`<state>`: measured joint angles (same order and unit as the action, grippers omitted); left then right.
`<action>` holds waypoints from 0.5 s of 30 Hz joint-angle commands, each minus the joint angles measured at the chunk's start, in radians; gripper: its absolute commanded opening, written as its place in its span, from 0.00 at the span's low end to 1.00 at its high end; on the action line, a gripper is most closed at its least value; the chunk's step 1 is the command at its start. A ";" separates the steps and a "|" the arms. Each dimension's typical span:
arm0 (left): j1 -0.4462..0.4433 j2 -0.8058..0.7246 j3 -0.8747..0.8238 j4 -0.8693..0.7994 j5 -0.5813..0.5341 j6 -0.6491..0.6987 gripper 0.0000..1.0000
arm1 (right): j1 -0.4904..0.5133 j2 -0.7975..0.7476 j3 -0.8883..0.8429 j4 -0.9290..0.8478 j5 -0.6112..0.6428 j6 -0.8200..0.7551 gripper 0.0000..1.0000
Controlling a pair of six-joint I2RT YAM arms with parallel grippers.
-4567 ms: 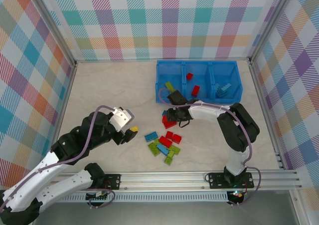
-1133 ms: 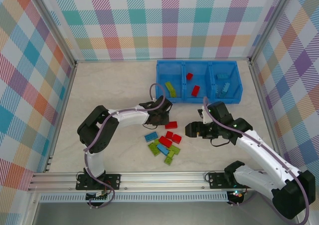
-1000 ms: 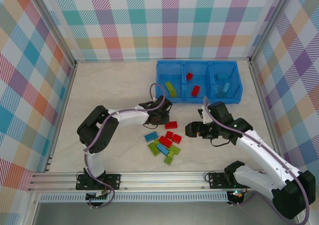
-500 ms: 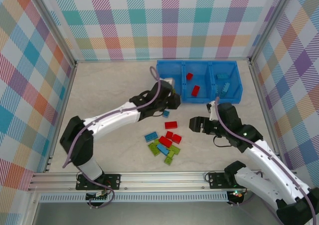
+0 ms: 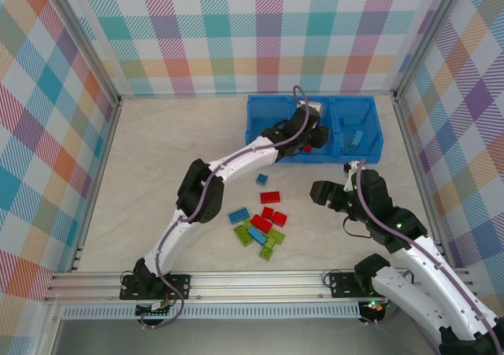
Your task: Sort the legos into containers by color
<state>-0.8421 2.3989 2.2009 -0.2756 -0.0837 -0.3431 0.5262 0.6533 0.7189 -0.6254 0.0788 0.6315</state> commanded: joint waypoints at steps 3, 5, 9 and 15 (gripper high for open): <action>0.006 -0.083 0.013 -0.038 0.037 -0.021 0.55 | 0.005 -0.001 0.007 -0.023 0.076 0.016 0.81; 0.001 -0.161 -0.081 0.006 0.044 -0.027 0.55 | 0.005 0.004 0.006 -0.007 0.092 0.010 0.81; -0.001 -0.429 -0.405 0.159 0.030 -0.045 0.55 | 0.005 0.063 0.026 0.019 0.082 -0.004 0.81; -0.009 -0.925 -0.888 0.200 -0.042 0.059 0.54 | 0.023 0.276 0.106 0.051 0.000 -0.003 0.77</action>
<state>-0.8440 1.6825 1.4391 -0.1432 -0.0811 -0.3523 0.5312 0.8574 0.7727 -0.6193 0.1246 0.6369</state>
